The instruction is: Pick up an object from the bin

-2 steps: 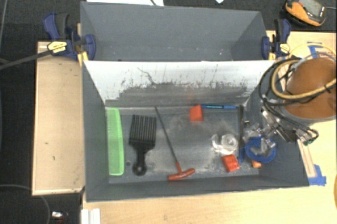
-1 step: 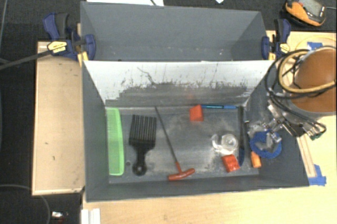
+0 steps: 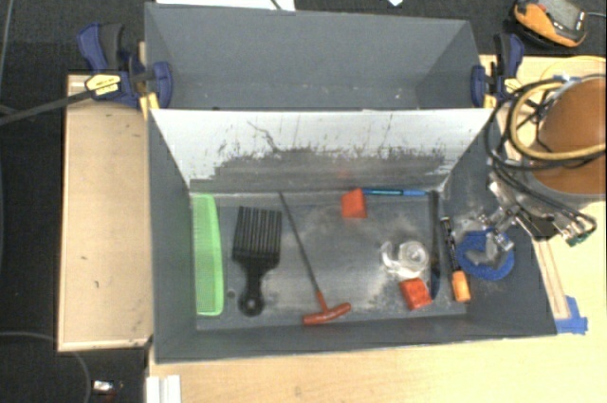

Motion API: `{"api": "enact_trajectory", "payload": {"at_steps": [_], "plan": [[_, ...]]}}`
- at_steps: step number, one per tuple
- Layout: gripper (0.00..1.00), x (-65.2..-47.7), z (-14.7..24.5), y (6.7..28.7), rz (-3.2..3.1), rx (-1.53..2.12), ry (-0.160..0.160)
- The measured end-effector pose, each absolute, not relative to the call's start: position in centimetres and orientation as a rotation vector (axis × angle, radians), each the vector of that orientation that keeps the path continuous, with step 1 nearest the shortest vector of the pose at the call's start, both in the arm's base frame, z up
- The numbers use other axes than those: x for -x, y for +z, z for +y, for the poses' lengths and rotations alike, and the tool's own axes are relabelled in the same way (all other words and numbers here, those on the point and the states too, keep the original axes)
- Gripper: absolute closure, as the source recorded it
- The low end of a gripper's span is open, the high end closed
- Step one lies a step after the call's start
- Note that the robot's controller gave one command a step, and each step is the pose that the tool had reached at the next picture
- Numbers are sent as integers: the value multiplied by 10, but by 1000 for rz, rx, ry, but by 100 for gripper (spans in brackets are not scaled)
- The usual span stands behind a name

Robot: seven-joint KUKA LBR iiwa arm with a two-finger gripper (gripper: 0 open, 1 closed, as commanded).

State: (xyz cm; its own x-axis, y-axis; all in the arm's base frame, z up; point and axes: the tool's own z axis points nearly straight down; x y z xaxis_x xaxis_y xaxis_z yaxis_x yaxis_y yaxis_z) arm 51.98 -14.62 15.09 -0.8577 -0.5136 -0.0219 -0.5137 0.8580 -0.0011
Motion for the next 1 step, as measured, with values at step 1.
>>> {"api": "enact_trajectory", "payload": {"at_steps": [1], "plan": [[100, -520, -146, 168, 3007, 825, 7]]}}
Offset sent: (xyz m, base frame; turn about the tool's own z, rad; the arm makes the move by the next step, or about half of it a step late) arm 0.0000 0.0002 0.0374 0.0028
